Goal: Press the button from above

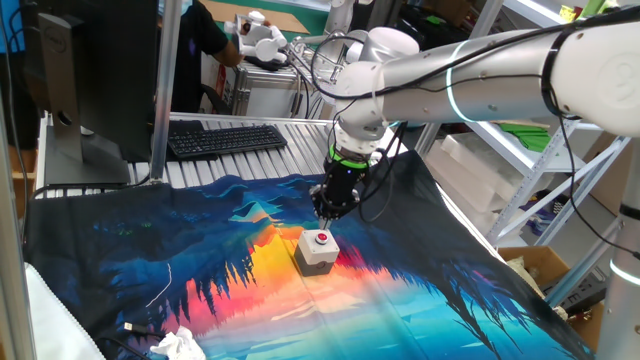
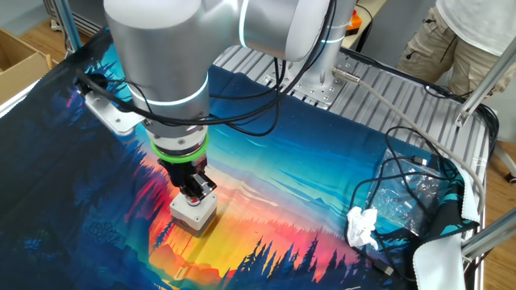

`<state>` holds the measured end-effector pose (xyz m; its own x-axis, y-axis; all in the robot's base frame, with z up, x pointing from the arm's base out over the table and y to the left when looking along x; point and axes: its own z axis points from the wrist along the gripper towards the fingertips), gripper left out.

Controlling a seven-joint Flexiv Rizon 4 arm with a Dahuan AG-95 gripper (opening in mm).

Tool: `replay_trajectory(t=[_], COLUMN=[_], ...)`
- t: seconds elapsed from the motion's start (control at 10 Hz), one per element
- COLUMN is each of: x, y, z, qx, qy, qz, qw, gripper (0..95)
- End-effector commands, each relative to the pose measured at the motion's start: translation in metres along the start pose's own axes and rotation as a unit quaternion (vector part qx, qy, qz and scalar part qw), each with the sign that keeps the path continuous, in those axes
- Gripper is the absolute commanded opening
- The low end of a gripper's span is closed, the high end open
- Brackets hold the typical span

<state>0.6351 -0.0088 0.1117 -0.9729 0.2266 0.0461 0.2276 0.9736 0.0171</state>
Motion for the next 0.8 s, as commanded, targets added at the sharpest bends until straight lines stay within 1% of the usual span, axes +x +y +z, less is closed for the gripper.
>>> replay_trajectory(t=[0.1,0.8], x=[-0.001,-0.001], y=[0.001,0.002], z=[0.003,0.015], qx=[-0.001,-0.003], qy=[0.000,-0.001], qz=[0.000,0.001], qw=[1.0000,1.0000], gripper=[0.0,0.0])
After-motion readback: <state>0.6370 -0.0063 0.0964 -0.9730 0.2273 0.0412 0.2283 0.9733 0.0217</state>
